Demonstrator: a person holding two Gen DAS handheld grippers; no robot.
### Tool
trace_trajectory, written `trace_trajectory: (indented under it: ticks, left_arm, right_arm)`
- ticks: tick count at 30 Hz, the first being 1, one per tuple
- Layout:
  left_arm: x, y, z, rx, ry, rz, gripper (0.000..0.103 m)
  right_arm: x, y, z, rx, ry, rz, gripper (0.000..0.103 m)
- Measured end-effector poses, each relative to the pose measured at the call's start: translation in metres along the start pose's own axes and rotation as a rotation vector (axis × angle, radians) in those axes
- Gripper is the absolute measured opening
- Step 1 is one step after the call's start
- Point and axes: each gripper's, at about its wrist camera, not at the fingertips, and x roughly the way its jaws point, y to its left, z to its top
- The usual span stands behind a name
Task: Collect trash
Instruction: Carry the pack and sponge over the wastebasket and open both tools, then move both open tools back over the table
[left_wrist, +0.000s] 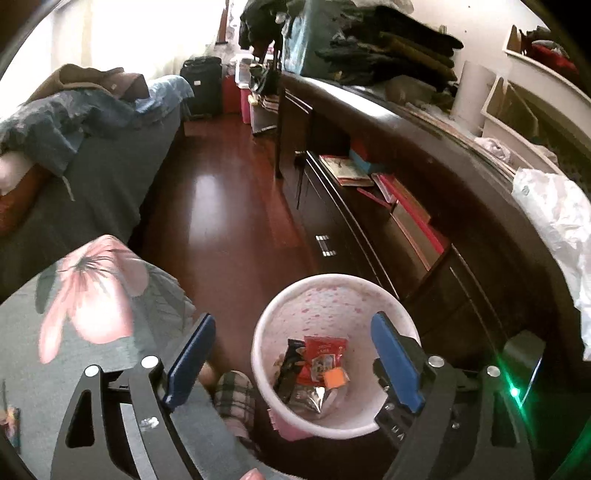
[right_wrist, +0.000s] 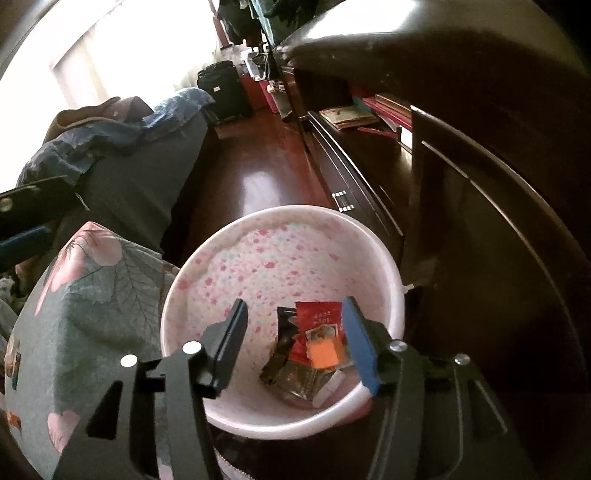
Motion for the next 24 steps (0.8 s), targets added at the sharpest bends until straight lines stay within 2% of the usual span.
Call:
trace_trajectory:
  ticks: [7, 10, 13, 16, 21, 24]
  left_arm:
    - [-0.059, 0.033, -0.012, -0.048, -0.066, 0.022, 0.091]
    - [-0.087, 0.050, -0.023, -0.068, -0.104, 0.050, 0.093]
    - [-0.111, 0.068, -0.039, -0.076, -0.130, 0.111, 0.096]
    - [-0.125, 0.087, -0.058, -0.095, -0.116, 0.171, 0.097]
    - [-0.146, 0.135, -0.093, -0.185, -0.083, 0.258, 0.098]
    - [-0.156, 0.169, -0.108, -0.244, -0.075, 0.336, 0.098]
  right_arm:
    - [-0.027, 0.008, -0.005, -0.004, -0.022, 0.008, 0.063]
    - [-0.048, 0.023, -0.009, -0.028, -0.033, 0.019, 0.069]
    - [-0.074, 0.045, -0.016, -0.066, -0.049, 0.053, 0.075]
    - [-0.102, 0.076, -0.027, -0.131, -0.068, 0.107, 0.078]
    - [-0.137, 0.124, -0.045, -0.219, -0.076, 0.206, 0.082]
    - [-0.149, 0.148, -0.055, -0.263, -0.069, 0.251, 0.083]
